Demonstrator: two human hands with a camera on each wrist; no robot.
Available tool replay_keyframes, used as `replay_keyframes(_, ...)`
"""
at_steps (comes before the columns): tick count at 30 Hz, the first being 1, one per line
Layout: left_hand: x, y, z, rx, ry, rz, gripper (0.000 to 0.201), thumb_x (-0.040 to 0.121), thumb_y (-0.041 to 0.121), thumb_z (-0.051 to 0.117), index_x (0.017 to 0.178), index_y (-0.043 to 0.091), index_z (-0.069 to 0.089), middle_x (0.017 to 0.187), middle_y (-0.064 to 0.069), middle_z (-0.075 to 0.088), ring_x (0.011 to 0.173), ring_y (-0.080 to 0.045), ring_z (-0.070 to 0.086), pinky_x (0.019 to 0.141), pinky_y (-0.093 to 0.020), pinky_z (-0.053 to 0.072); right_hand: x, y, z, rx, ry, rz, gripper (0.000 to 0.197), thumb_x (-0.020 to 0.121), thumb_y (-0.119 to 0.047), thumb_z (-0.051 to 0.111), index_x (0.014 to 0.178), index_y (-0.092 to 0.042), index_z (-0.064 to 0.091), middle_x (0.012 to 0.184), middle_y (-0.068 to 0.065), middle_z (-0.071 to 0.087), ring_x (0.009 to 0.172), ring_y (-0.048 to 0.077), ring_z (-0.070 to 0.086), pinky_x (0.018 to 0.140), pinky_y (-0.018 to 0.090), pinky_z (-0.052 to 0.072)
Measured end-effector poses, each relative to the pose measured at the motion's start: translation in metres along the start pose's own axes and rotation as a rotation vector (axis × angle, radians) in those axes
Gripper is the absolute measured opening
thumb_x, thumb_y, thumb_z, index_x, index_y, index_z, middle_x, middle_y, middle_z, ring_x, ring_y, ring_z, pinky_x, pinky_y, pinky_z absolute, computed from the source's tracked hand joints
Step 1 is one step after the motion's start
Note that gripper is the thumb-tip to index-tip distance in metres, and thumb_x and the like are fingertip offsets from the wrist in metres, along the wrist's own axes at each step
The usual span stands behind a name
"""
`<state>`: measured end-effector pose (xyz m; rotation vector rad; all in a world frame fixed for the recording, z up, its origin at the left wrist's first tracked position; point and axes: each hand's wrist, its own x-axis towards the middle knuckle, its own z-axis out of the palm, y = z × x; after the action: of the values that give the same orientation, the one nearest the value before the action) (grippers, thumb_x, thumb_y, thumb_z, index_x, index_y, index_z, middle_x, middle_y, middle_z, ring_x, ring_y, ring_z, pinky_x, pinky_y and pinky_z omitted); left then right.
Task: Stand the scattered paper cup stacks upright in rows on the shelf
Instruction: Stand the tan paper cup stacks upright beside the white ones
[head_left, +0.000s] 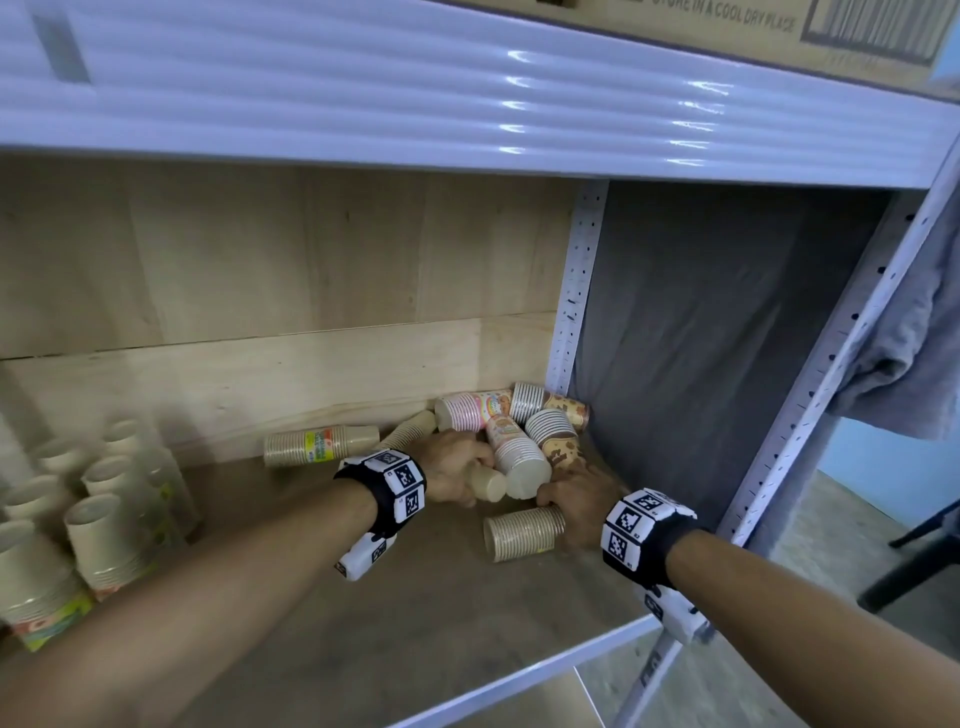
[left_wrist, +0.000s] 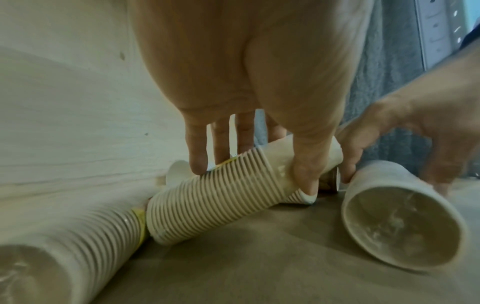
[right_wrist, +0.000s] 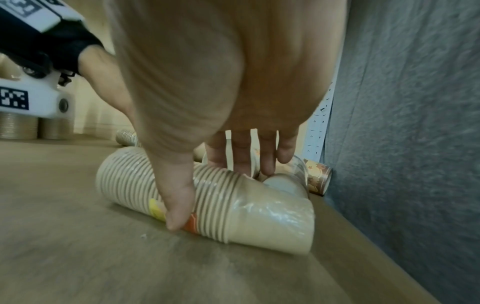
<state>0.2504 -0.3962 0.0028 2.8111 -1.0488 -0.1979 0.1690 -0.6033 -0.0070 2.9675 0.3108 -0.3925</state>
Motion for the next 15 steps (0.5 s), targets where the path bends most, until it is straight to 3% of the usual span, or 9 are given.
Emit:
replay_keyframes(3,-0.006,0.001,-0.005,-0.041,0.027,0.01,0.045,0.073,0.032,0.08,0.113,0.023,0.062,0.112,0.005,0.059,0.102,-0.016,0.057,0.087,-0.032,0.048,0.002,-0.004,0.003,-0.007,0.012,0.0,0.061,0.068,-0.041,0.077,0.125,-0.033,0.056,0.126,-0.004,0.057,0.118,0.02,0.05,0.098,0.035,0.042)
replay_keyframes(9,-0.015,0.0,-0.017,-0.091,0.154,-0.047,0.044,0.073,0.039,0.077,0.111,0.026,0.061,0.103,0.008,0.063,0.093,-0.015,0.06,0.067,-0.023,0.039,0.0,-0.005,-0.006,0.042,-0.025,0.021,0.06,0.073,-0.037,0.074,0.129,-0.026,0.057,0.127,-0.001,0.057,0.114,0.02,0.055,0.091,0.03,0.047)
replay_keyframes(11,-0.018,-0.002,-0.022,-0.121,0.187,-0.066,0.035,0.073,0.039,0.074,0.103,0.028,0.06,0.095,0.008,0.062,0.086,-0.016,0.06,0.06,-0.023,0.038,-0.003,-0.007,-0.012,0.087,0.008,0.035,0.061,0.073,-0.035,0.073,0.131,-0.028,0.056,0.127,-0.002,0.057,0.113,0.02,0.056,0.088,0.027,0.047)
replay_keyframes(15,-0.026,-0.007,-0.036,-0.2,0.214,-0.085,0.027,0.074,0.033,0.074,0.088,0.024,0.052,0.088,0.005,0.059,0.08,-0.018,0.057,0.061,-0.026,0.038,-0.002,-0.013,-0.036,0.148,0.014,0.049,0.056,0.072,-0.031,0.075,0.126,-0.028,0.059,0.117,-0.004,0.059,0.106,0.019,0.059,0.078,0.026,0.048)
